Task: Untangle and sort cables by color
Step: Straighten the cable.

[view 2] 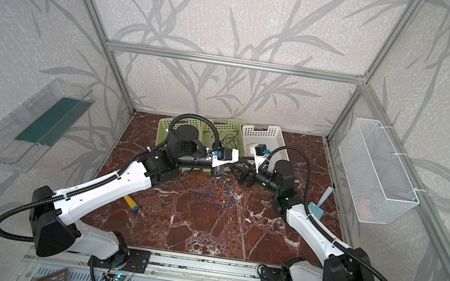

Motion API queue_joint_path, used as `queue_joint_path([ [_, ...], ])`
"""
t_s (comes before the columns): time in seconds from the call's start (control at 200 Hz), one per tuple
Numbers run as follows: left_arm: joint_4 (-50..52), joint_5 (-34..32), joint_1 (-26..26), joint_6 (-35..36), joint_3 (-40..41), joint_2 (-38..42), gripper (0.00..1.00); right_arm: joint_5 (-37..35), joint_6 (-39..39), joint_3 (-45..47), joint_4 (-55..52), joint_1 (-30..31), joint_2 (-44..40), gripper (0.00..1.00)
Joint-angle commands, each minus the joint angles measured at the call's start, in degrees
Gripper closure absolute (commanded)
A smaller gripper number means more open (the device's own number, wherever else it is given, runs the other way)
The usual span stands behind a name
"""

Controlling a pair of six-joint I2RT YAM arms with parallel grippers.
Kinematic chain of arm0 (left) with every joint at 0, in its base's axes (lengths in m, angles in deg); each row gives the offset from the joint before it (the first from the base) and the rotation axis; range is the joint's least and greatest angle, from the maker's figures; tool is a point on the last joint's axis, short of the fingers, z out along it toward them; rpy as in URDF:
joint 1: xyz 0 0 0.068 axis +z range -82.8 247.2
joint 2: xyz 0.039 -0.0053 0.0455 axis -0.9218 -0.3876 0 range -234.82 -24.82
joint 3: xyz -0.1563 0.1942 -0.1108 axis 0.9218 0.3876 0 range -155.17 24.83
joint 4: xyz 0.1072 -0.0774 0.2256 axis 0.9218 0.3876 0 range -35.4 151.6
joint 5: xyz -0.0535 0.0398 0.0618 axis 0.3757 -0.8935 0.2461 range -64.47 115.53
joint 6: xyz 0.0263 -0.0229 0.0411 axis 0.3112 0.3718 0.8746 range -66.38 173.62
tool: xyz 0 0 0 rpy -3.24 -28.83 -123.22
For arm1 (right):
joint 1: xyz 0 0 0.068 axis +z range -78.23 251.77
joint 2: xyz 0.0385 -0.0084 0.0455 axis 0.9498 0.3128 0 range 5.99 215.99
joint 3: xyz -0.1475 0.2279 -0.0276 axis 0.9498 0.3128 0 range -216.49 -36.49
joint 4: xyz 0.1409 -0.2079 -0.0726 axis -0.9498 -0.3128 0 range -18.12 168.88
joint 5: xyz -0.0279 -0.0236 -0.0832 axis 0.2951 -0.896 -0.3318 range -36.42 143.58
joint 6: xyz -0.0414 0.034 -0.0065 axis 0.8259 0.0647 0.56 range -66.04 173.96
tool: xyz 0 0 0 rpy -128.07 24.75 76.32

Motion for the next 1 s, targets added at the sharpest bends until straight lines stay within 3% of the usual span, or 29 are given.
queue_joint_path([
  [0.0,0.0,1.1,-0.1,1.5,-2.9,0.9,1.00,0.6,2.1,-0.3,-0.3,0.1,1.1,0.26],
  [0.195,1.4,-0.9,0.6,1.9,-5.6,1.6,1.00,-1.5,3.0,0.4,-1.4,0.1,4.6,0.28],
  [0.725,4.7,-1.2,8.9,0.9,-15.4,2.2,1.00,-9.7,6.2,2.0,-5.6,-0.2,11.8,0.26],
  [0.995,7.5,-3.4,11.7,2.5,-17.0,2.3,1.00,-17.1,11.3,2.0,-11.0,-0.2,10.3,0.27],
])
